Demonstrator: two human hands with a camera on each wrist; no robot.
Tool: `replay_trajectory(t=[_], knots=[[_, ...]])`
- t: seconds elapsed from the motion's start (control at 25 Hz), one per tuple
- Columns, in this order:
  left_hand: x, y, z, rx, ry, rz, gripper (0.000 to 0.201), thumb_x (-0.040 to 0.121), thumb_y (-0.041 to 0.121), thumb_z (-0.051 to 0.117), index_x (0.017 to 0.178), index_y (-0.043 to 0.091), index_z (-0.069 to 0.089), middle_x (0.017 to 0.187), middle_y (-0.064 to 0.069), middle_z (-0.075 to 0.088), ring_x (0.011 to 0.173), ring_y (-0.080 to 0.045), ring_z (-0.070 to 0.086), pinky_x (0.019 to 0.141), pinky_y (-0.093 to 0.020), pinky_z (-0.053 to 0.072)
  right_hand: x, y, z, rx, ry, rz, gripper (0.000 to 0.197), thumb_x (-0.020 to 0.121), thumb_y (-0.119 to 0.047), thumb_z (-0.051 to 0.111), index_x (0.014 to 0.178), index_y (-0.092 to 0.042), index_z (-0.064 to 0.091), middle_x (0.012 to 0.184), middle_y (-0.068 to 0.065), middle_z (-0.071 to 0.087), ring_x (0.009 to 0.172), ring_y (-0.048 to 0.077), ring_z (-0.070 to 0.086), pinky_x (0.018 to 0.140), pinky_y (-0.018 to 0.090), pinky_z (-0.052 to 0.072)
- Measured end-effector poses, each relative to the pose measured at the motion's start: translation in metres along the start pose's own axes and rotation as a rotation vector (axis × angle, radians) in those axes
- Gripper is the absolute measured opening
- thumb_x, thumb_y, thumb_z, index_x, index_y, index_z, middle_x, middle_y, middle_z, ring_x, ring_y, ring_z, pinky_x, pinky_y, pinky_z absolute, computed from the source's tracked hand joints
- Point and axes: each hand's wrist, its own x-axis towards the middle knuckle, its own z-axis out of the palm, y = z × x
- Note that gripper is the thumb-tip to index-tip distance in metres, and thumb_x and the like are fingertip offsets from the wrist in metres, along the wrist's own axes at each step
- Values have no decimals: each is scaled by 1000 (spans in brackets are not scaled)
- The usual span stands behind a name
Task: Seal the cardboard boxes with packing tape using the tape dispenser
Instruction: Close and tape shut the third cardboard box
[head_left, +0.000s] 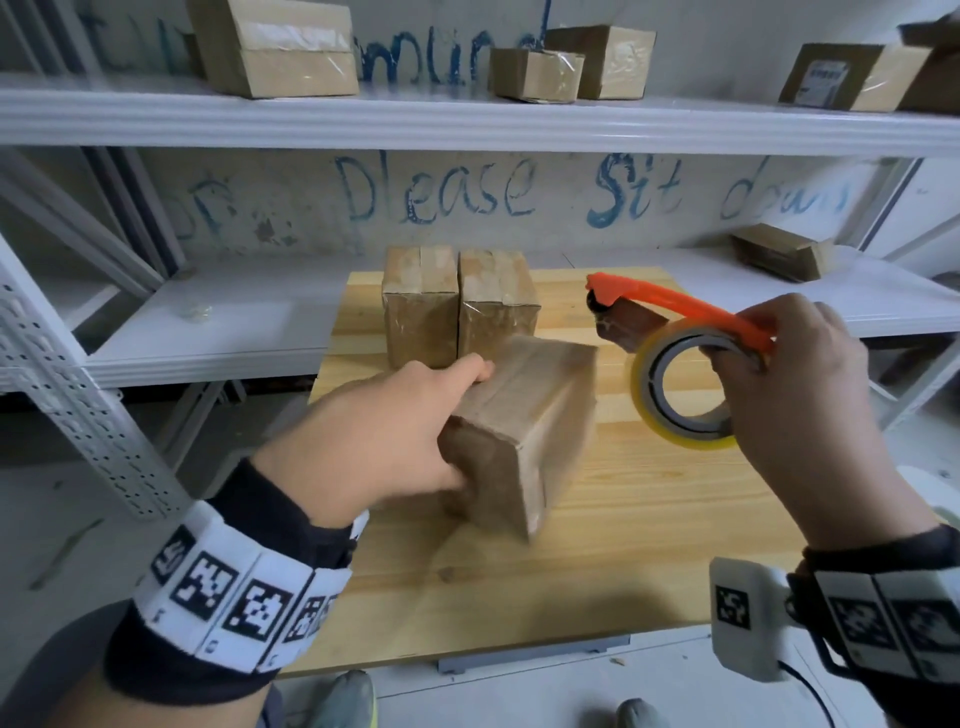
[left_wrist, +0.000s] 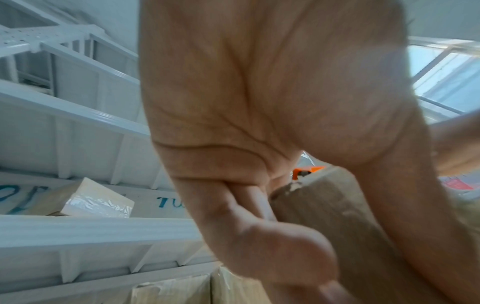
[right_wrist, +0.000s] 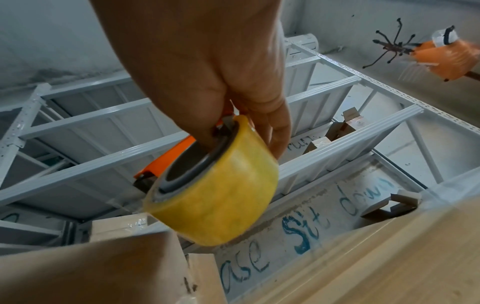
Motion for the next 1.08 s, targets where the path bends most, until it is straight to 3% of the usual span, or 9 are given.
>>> replay_trajectory(t=[0.08, 0.16, 0.24, 0.48, 0.64, 0.76, 0.88, 0.96, 1.08], knots=[[1, 8, 2, 119, 76, -23, 89, 72, 64, 78, 139, 32, 29, 97, 4, 61, 82, -21, 64, 67, -35, 51, -2, -7, -3, 39, 2, -37, 21, 91, -12, 62, 111, -7, 60, 104, 4, 49, 87, 15, 42, 64, 14, 34], [4, 15, 7, 117, 113, 0, 86, 71, 65, 78, 136, 30, 34, 101, 2, 65, 85, -23, 66, 68, -36, 53, -4, -13, -4, 79, 17, -81, 23, 88, -9, 65, 111, -9, 62, 104, 2, 51, 85, 8, 40, 67, -1, 33], [6, 20, 11, 37, 122, 18, 84, 71, 65, 78, 134, 29, 37, 104, 1, 66, 89, -23, 67, 72, -39, 56, -6, -17, -3, 103, 33, -133, 25, 85, -7, 67, 110, -8, 63, 103, 1, 52, 82, 2, 38, 69, -6, 29], [5, 25, 11, -205, 124, -6, 74, 75, 78, 61, 132, 36, 40, 90, 9, 63, 68, -9, 64, 60, -34, 57, -11, -14, 1, 155, 93, -284, 32, 78, 3, 69, 109, -1, 64, 104, 13, 58, 83, 0, 39, 75, -4, 30], [6, 26, 13, -296, 45, 53, 61, 83, 46, 75, 132, 35, 40, 95, 6, 66, 43, -11, 66, 56, -39, 60, -13, -11, -1, 164, 100, -294, 33, 77, 5, 69, 109, 0, 63, 105, 15, 56, 83, 0, 38, 75, -4, 30], [1, 30, 12, -465, -19, 59, 63, 90, 48, 69, 140, 39, 32, 86, 1, 71, 48, -12, 70, 68, -41, 61, -15, -8, -2, 170, 49, -290, 37, 79, 9, 63, 115, 3, 53, 106, 17, 56, 80, 2, 36, 74, -1, 30], [-4, 32, 9, -676, -82, 71, 71, 92, 48, 65, 148, 49, 20, 92, -1, 73, 62, -14, 75, 78, -43, 60, -17, -6, -5, 172, 19, -264, 34, 80, 12, 57, 110, 0, 45, 86, 11, 52, 62, 12, 37, 60, 9, 32], [-1, 31, 14, -648, -52, 109, 58, 93, 40, 68, 140, 40, 33, 96, 4, 73, 69, -9, 75, 82, -44, 59, -16, -5, -11, 179, 33, -218, 39, 76, 10, 60, 109, -3, 44, 84, 10, 52, 62, 21, 39, 54, 20, 26], [4, 27, 18, -481, 14, 112, 64, 87, 44, 73, 140, 36, 36, 92, 10, 71, 68, 0, 70, 81, -40, 58, -16, -4, -20, 214, 25, -141, 54, 68, 9, 67, 113, -13, 48, 91, 3, 60, 69, 20, 49, 57, 11, 32]])
